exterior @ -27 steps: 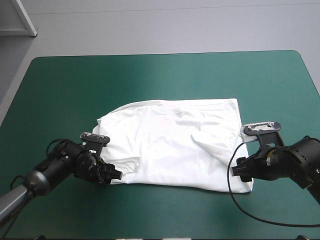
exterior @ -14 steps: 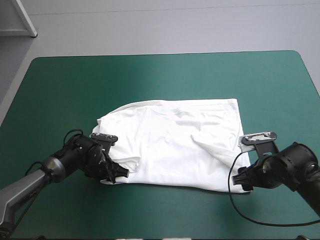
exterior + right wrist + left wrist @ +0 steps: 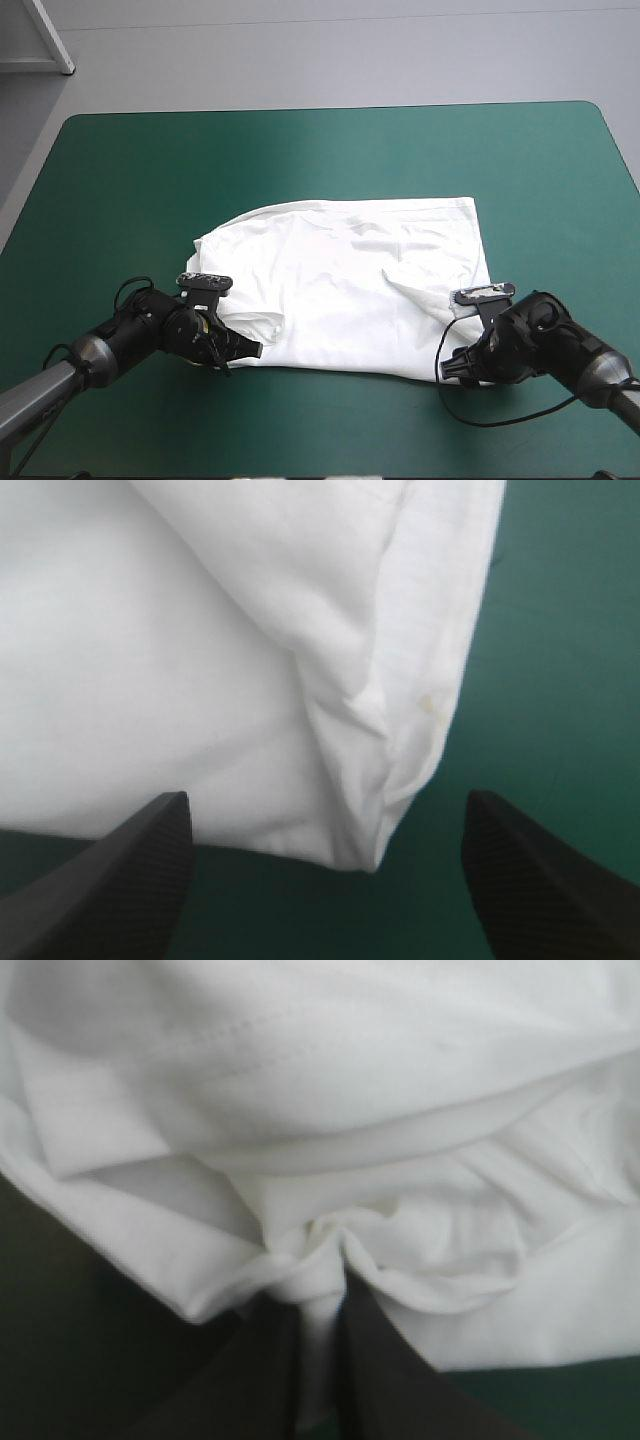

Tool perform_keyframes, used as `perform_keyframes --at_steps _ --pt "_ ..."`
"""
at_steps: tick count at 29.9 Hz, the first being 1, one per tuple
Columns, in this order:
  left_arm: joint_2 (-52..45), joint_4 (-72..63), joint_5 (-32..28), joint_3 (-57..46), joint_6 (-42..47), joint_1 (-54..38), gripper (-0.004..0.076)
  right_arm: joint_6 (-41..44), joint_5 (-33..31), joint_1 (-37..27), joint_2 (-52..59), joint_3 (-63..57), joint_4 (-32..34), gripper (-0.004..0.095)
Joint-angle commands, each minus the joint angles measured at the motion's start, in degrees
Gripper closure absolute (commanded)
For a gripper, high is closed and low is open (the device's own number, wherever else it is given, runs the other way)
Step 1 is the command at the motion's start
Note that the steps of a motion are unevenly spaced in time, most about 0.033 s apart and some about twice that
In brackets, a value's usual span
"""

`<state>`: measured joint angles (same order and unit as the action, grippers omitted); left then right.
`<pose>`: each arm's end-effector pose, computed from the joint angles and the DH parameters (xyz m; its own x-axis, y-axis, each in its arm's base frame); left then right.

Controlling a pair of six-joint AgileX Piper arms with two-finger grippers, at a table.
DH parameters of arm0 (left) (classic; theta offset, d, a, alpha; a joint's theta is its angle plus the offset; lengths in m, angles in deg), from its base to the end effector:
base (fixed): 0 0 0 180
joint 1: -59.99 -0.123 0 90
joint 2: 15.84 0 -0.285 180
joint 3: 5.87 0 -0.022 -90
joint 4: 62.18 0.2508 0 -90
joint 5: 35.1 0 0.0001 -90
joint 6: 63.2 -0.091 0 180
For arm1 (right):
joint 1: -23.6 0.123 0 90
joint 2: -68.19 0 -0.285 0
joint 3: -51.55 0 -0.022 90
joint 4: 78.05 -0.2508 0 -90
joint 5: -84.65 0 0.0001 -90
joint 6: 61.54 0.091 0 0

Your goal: Fold the cloth

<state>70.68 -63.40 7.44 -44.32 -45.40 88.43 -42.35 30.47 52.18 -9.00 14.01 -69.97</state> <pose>0.1932 -0.1061 0.1929 -0.9667 0.1590 -0.2005 0.1784 0.9805 -0.0827 0.1732 0.0825 0.2273 -0.9473 -0.2340 -0.2186 -0.2265 0.9722 -0.0591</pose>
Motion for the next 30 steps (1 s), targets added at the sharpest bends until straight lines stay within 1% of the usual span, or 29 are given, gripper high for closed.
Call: perform_keyframes --at_steps 1,5,8,10,15,16,21,24,25,30 --pt "3.8 2.8 0.2 -5.1 0.7 -0.1 0.0734 0.1 4.1 0.0 -1.2 -1.5 -0.6 0.0261" --pt "1.4 2.8 0.5 -5.0 0.7 -0.1 0.0734 0.3 8.9 0.0 -2.3 -4.3 -0.7 0.0345" --pt "0.2 2.8 1.1 -5.0 0.7 -0.1 0.0734 0.7 10.6 0.0 -2.3 -5.6 -0.8 0.0450" --pt "-0.7 2.8 1.6 -5.0 0.7 -0.1 0.0734 0.7 10.7 0.0 -2.1 -5.8 -0.6 0.0555" --pt "-4.6 3.1 4.6 -3.0 0.7 -0.1 0.0734 0.7 10.5 0.0 -1.8 -5.7 0.5 0.0900" --pt "-5.9 3.2 5.6 -2.2 0.7 -0.1 0.0734 0.7 10.4 0.0 -1.5 -5.7 0.5 0.0923" --pt "-9.2 4.5 11.3 4.5 0.4 -0.1 0.0734 0.7 7.1 0.0 2.3 -3.2 1.3 0.0922" --pt "-9.3 7.3 17.1 11.0 0.3 -0.1 0.0734 0.9 4.4 0.0 5.7 0.6 2.1 0.0922" --pt "-9.3 8.8 18.1 13.1 0.1 -0.1 0.0734 1.1 3.8 0.0 6.4 2.3 2.5 0.0922" --pt "-8.7 11.8 17.9 21.9 0.1 -0.1 0.0734 1.1 3.3 0.0 6.5 11.7 6.2 0.0922"
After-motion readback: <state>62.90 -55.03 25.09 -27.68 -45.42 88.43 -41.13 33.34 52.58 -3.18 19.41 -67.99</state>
